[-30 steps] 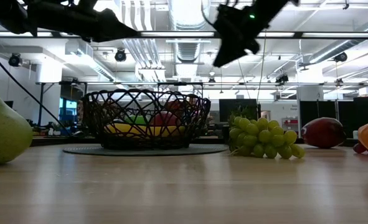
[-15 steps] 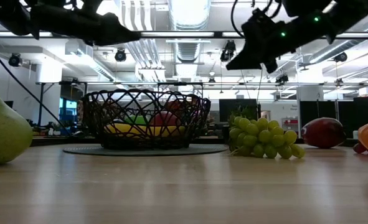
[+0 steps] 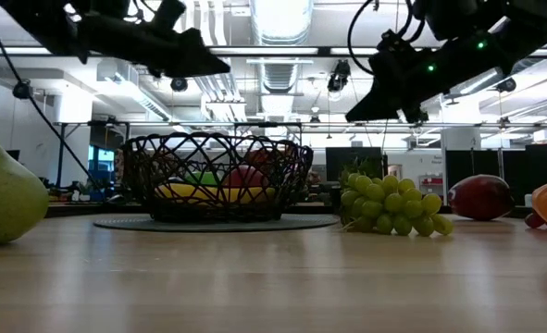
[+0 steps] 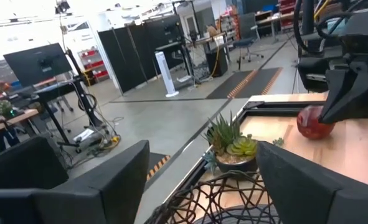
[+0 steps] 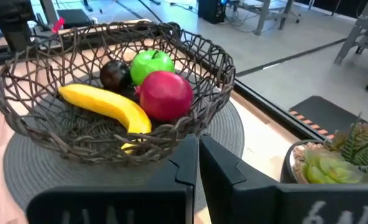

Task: Build produce basket
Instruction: Put the pomegranate into the black wire basket

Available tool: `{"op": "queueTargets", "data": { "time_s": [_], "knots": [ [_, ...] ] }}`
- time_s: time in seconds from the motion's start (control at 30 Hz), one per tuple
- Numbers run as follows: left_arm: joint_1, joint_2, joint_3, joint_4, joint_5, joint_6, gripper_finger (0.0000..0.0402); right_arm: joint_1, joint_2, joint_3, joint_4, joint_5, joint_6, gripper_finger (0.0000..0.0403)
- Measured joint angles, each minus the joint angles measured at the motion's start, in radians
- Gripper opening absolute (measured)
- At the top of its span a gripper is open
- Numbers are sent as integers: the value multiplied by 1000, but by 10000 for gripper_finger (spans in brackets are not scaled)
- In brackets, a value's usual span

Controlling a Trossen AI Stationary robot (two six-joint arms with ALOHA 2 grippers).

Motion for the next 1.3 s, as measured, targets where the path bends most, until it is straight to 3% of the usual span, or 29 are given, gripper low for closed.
{"op": "queueTargets", "data": {
  "time_s": [0.13, 0.23, 0.37, 0.5, 0.63, 0.77, 0.9, 1.3],
  "knots": [
    [4, 68, 70, -1, 0, 1, 238, -6, 25, 26, 35, 98, 130, 16],
    [8, 116, 119, -45, 1, 9, 206, -9, 37, 52, -28, 134, 119, 20],
    [15, 178, 177, -149, 1, -3, 147, -6, 40, 74, -50, 124, 73, 18],
    [25, 236, 220, -257, 11, -48, 75, -7, 39, 73, -81, 35, 66, 18],
    [51, 279, 265, -391, 148, -61, 9, -6, 39, 73, -84, -28, 46, 18],
    [88, 320, 311, -547, 269, -82, 3, -6, 36, 73, -85, -28, 45, 18],
    [107, 377, 332, -643, 285, -82, 1, -6, 36, 73, -92, -28, 40, 18],
    [129, 451, 370, -601, 279, -77, 0, -7, 36, 73, -102, -28, 44, 18]
  ]
}}
